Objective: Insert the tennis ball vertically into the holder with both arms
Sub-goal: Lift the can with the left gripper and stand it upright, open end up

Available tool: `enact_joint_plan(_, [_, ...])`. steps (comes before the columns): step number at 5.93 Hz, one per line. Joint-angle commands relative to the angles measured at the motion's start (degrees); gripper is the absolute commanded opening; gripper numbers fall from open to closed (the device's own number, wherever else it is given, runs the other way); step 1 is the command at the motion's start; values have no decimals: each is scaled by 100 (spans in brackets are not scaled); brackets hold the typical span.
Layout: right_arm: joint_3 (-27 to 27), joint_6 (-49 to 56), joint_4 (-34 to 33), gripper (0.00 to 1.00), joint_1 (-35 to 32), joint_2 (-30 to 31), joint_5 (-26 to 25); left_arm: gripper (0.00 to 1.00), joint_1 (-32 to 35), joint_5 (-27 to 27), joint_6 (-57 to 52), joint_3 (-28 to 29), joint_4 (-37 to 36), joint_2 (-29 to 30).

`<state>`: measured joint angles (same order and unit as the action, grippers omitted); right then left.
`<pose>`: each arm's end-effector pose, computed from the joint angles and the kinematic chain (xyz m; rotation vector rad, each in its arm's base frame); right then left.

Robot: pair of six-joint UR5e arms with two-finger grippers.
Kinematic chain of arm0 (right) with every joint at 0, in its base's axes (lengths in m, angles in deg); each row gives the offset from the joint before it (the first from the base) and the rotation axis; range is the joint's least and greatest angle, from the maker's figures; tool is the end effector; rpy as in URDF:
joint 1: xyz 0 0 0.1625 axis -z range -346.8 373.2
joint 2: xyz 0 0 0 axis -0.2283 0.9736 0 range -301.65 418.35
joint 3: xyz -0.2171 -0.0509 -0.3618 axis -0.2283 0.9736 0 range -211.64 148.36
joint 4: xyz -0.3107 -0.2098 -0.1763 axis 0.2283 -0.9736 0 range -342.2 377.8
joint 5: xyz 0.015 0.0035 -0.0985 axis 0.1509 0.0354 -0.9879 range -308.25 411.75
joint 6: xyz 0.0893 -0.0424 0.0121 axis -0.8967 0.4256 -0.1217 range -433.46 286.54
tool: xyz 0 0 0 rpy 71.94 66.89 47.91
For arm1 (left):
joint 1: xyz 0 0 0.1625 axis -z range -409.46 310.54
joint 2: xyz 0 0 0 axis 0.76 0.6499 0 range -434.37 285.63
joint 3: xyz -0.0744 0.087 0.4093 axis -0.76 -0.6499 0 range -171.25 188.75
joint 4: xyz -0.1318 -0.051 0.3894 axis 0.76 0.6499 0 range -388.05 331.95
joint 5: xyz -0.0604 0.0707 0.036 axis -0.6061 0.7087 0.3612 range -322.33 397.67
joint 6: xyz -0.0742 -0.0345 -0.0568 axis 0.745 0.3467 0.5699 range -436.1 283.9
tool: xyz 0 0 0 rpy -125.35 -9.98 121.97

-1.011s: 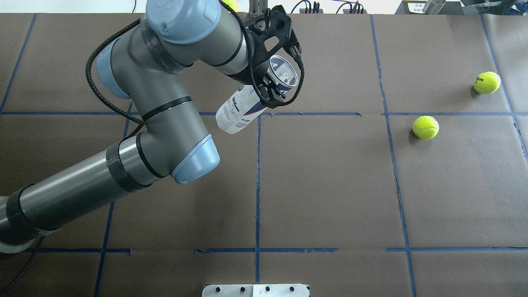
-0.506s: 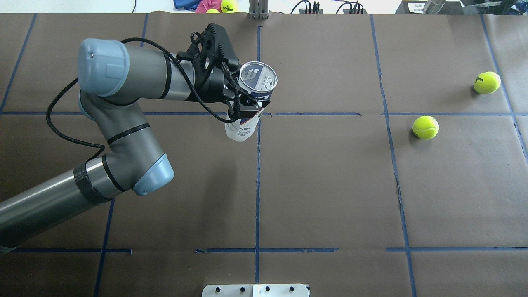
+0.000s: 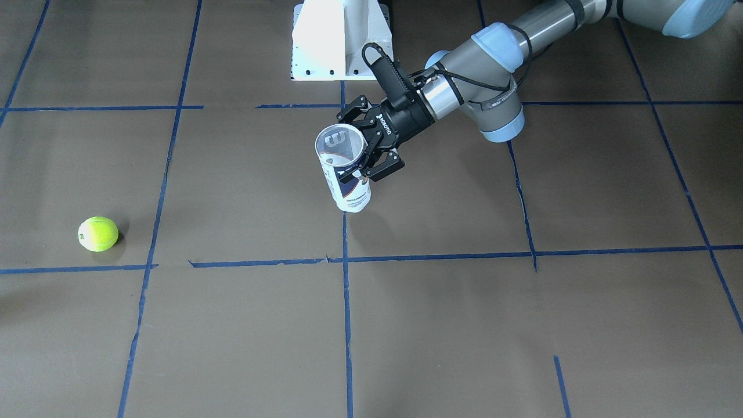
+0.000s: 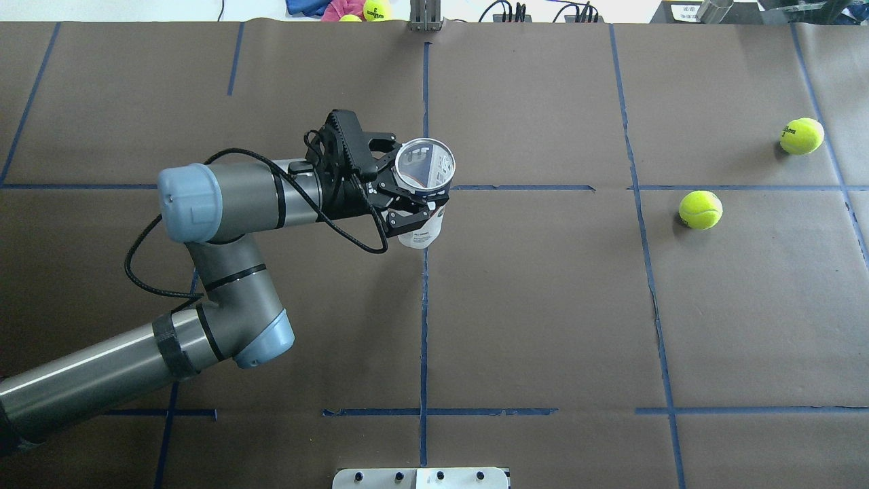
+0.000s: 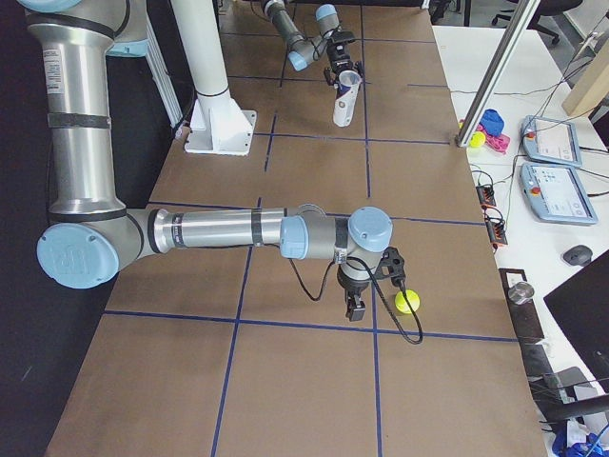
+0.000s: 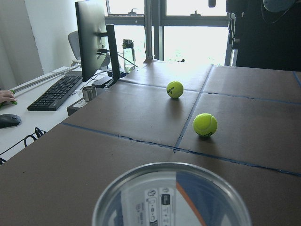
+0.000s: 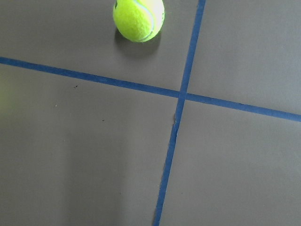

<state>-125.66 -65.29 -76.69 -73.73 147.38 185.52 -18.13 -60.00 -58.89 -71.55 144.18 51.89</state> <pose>0.0376 -0.5011 0.6244 0.0426 -0.7640 -0.1900 0.5044 -0.4475 0.2035 1.4740 1.2673 0.6136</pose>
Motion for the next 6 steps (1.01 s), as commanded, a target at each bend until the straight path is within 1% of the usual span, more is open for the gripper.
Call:
enact_joint_plan(1, [-2, 0, 0, 100, 0, 0, 0, 76, -241, 442, 271, 558, 828, -14])
enact_joint_plan(2, [-2, 0, 0, 100, 0, 0, 0, 77, -328, 442, 309, 725, 934, -23])
enact_joint_plan(4, [-11, -9, 0, 100, 0, 0, 0, 85, -329, 451, 457, 718, 927, -23])
enact_joint_plan(5, [-20, 0, 0, 100, 0, -9, 0, 87, -329, 451, 476, 701, 918, -14])
enact_joint_plan(6, [6, -52, 357, 100, 26, -70, 0, 87, -329, 451, 485, 701, 909, -14])
